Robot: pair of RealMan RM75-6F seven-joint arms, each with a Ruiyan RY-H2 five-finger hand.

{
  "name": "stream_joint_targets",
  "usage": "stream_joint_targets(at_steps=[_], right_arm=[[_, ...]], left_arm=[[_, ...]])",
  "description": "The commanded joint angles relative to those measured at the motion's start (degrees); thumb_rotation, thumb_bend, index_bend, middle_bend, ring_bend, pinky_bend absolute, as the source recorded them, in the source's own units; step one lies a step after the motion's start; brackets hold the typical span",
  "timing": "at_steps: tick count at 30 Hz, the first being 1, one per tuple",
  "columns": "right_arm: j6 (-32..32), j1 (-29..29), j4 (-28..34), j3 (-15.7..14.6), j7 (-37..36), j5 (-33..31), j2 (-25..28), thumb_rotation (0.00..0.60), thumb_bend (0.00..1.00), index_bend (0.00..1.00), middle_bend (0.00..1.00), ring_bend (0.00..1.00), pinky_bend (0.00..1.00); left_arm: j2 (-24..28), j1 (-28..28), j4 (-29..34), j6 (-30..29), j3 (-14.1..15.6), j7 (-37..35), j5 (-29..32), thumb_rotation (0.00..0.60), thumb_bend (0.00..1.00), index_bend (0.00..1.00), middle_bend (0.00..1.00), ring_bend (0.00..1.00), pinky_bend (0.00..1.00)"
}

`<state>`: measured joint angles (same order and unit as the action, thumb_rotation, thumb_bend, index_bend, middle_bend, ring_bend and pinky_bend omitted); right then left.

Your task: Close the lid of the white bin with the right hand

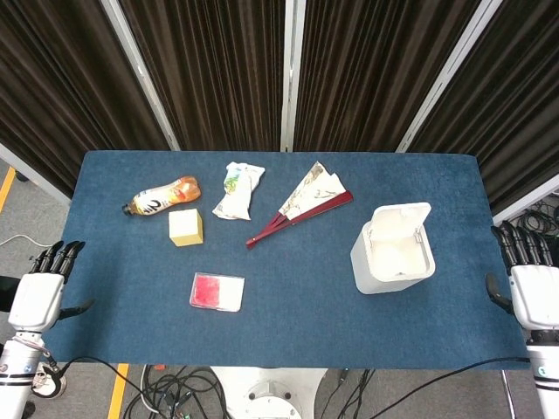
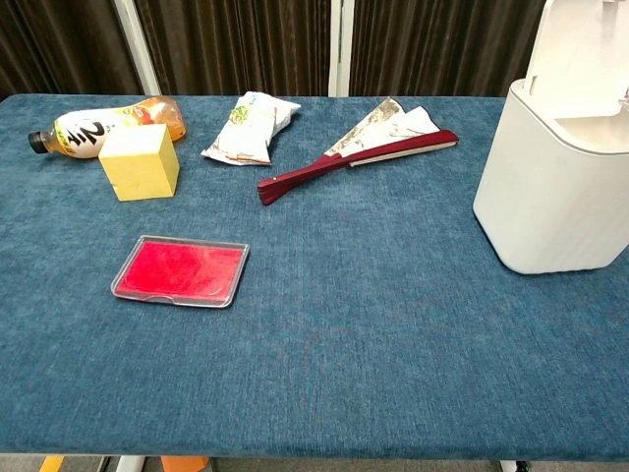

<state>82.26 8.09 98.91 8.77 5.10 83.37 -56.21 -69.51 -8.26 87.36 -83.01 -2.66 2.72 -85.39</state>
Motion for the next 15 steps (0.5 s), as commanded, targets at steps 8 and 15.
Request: stream_joint_targets(at_steps=[8, 15], right_arm=[[-10.6, 10.7, 11.0, 9.4, -3.5, -5.4, 11.6, 0.600, 0.60, 0.00, 0.09, 0.00, 0.00], [-27.3, 21.9, 10.6, 13.5, -1.3, -20.5, 13.6, 0.593, 0.64, 0.03, 0.15, 0.03, 0.01]], left_arm=[[-0.5, -0.2, -1.1, 0.3, 0.0, -1.0, 0.0, 0.600, 0.09, 0.07, 0.09, 0.04, 0.13], [-0.7, -0.1, -1.6, 0.2, 0.0, -1.6, 0.1, 0.600, 0.09, 0.07, 0.09, 0.04, 0.13]])
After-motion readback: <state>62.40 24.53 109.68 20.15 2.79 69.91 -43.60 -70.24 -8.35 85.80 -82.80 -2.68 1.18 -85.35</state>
